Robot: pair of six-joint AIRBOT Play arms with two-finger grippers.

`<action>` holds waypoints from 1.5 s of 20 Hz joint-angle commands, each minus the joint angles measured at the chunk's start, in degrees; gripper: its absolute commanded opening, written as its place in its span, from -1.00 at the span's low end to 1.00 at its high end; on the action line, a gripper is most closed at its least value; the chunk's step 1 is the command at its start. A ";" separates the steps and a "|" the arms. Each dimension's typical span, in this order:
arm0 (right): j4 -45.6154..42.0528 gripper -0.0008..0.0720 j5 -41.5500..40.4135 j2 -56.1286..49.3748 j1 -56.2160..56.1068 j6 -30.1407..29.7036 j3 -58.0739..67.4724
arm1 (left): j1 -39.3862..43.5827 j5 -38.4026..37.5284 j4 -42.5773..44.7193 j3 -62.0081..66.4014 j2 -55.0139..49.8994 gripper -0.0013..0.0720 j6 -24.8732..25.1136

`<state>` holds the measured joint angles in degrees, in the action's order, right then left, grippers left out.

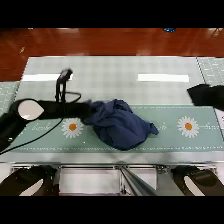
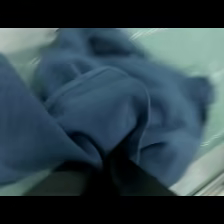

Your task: Fold the shirts.

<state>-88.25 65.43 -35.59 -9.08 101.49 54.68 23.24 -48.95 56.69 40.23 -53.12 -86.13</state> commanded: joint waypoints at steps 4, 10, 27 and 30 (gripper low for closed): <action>1.25 0.15 -2.86 -11.19 0.00 -0.85 -8.90 | -13.97 -12.00 5.97 -4.13 -0.66 0.42 -0.31; -1.79 0.15 -3.19 -10.01 22.93 -2.64 -0.22 | -37.68 -13.99 -4.46 9.49 1.70 0.42 0.00; 25.40 0.15 -0.87 -9.94 39.93 -20.22 -22.53 | -9.92 -13.66 -14.21 14.05 -30.82 0.42 8.24; 25.68 0.15 -0.90 -9.94 39.93 -20.31 -22.53 | -8.15 -13.73 -14.21 15.45 -32.63 0.42 8.24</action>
<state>-63.13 64.40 -45.58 30.79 81.56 32.25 13.08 -62.78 42.26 53.84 -83.35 -77.41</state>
